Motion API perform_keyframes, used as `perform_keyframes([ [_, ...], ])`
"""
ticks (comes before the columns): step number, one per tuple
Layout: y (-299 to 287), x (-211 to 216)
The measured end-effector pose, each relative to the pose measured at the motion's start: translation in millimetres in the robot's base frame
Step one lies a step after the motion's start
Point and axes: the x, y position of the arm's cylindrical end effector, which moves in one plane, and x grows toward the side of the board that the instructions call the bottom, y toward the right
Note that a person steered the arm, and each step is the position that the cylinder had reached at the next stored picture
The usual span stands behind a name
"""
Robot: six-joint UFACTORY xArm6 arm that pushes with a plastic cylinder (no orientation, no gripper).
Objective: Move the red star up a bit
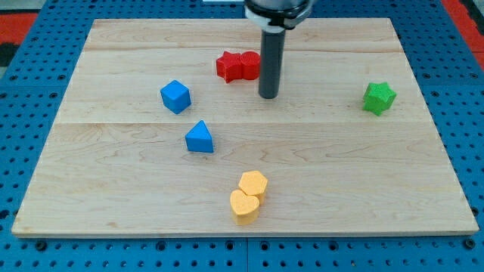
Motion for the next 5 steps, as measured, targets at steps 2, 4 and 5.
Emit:
perform_keyframes([
  [2, -41, -18],
  [4, -54, -49],
  [5, -65, -45],
])
